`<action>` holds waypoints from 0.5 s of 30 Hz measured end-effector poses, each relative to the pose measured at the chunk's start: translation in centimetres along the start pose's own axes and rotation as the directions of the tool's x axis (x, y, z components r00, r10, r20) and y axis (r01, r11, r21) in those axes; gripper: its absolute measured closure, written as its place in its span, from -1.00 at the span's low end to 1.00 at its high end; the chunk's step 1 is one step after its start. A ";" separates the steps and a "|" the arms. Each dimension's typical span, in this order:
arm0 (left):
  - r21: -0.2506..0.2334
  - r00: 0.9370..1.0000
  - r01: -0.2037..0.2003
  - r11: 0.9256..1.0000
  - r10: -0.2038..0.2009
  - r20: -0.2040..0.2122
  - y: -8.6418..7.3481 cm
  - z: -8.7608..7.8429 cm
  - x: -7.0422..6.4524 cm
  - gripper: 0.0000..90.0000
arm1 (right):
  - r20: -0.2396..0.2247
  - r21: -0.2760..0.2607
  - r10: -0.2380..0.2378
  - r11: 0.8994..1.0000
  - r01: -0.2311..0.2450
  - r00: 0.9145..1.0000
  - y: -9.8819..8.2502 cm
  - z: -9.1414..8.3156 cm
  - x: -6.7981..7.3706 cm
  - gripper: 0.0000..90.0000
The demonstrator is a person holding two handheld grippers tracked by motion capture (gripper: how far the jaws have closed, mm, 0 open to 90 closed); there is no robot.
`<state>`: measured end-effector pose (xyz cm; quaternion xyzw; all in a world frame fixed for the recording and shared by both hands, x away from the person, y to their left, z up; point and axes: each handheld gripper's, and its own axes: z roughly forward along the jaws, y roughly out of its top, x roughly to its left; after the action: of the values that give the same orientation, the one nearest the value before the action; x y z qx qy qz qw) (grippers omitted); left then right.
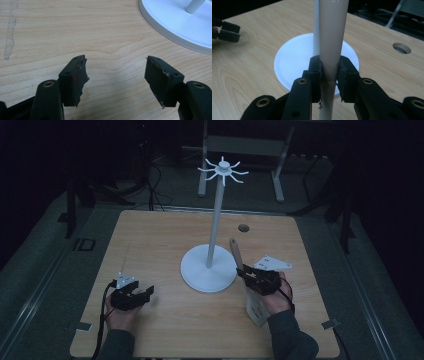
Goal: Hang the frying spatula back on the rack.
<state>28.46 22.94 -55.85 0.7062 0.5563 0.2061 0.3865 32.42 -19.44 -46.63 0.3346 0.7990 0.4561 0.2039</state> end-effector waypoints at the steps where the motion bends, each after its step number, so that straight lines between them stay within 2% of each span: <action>1: 0.000 1.000 -0.001 1.000 0.001 0.000 0.0 0.0 0.0 -0.24 | -0.001 -0.007 0.002 1.000 -0.002 1.000 0.1 0.0 0.0 0.65; 15: -0.001 1.000 0.000 1.000 0.000 -0.006 0.0 0.0 0.0 -0.23 | -0.003 -0.060 0.017 0.998 -0.017 1.000 0.7 -0.5 -0.3 0.65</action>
<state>28.45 22.91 -55.84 0.7055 0.5573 0.2085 0.3850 32.55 -19.70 -45.74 0.3344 0.7824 0.4820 0.2091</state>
